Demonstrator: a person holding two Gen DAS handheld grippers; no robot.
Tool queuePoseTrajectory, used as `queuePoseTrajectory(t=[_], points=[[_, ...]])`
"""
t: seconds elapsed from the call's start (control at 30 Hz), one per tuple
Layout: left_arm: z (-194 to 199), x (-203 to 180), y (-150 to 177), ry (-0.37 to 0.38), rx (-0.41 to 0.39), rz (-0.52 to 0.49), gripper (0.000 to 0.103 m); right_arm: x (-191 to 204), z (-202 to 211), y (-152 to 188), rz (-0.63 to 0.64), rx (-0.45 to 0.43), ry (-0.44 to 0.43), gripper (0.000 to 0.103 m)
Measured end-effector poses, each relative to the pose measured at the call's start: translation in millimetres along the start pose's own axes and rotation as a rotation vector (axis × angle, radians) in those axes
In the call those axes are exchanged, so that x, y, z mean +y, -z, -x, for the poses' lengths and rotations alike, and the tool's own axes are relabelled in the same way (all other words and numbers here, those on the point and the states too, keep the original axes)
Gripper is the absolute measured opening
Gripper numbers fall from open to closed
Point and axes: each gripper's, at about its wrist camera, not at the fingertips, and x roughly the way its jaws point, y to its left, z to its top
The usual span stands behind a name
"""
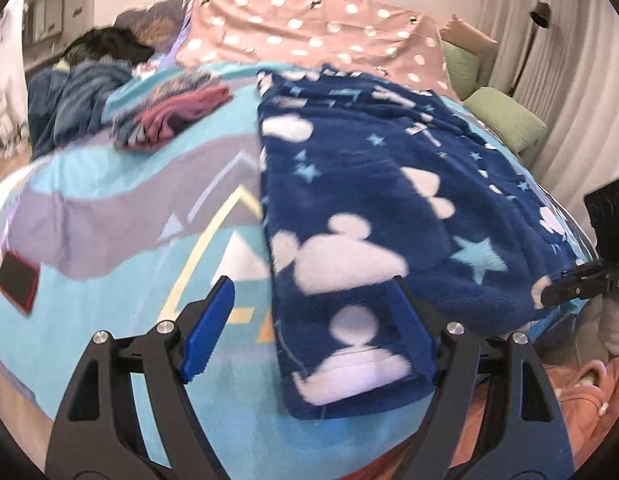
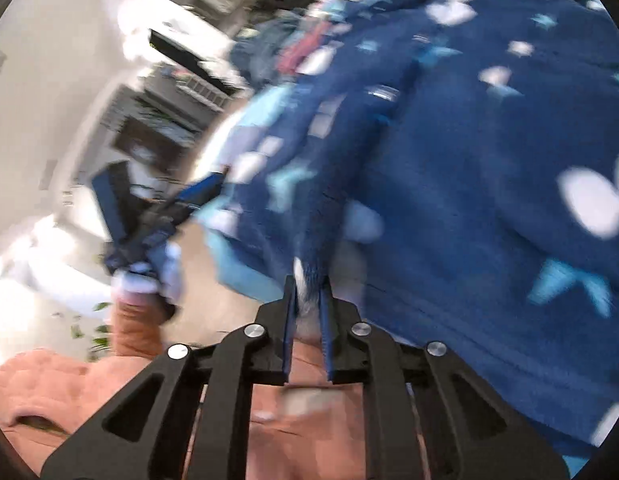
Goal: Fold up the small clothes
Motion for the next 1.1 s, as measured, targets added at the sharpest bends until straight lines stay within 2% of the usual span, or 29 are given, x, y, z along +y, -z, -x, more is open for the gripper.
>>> queuePoseTrajectory(t=[0.03,0.1,0.2,0.27,0.33,0.4,0.5,0.63,0.77,0.87,0.97,1.03,1.07,1.1], points=[[-4.8,4.1,2.1,0.014,0.016,0.018,0.08,-1.7,8.2,0.5,0.003,-0.022,0.028,0.016],[-12.0,8.1,7.5,0.042,0.044,0.041,0.08,-5.2,38.9,6.7,0.007,-0.115,0.09,0.032],[-19.1,12.0,12.0,0.072,0.072,0.06,0.08,-8.7,79.7,15.1,-0.003,-0.245,0.208,0.044],[-21.3,11.9,15.8,0.083,0.078,0.069,0.08,-17.9,98.6,20.4,-0.04,-0.301,0.312,0.049],[-21.8,10.3,17.0,0.084,0.079,0.065,0.08,-30.4,107.9,26.3,-0.095,-0.329,0.395,0.049],[-21.3,8.2,15.2,0.075,0.083,0.056,0.08,-36.7,109.4,31.0,-0.139,-0.352,0.39,0.049],[-14.3,0.0,14.4,0.073,0.084,0.013,0.08,-32.2,99.2,28.9,-0.105,-0.343,0.334,0.049],[-4.5,-12.2,20.9,0.038,0.096,-0.063,0.08,-18.0,68.3,16.4,-0.016,-0.29,0.368,0.05],[4.1,-19.4,31.4,0.059,0.084,-0.085,0.08,-24.0,63.4,10.2,-0.045,-0.29,0.349,0.051],[-0.6,-29.2,39.8,0.016,0.1,-0.154,0.08,-27.2,68.4,10.0,-0.068,-0.302,0.347,0.051],[-7.9,-26.7,42.2,-0.033,0.109,-0.149,0.081,-26.5,74.5,12.6,-0.071,-0.319,0.375,0.051],[-3.6,-23.2,39.7,-0.033,0.087,-0.145,0.066,-29.6,82.0,16.8,-0.09,-0.335,0.395,0.053],[1.5,-22.3,37.7,-0.034,0.073,-0.159,0.03,-33.2,86.2,19.3,-0.107,-0.345,0.402,0.053],[4.6,-19.9,35.8,-0.068,0.069,-0.158,0.009,-36.1,87.5,20.0,-0.119,-0.351,0.407,0.053]])
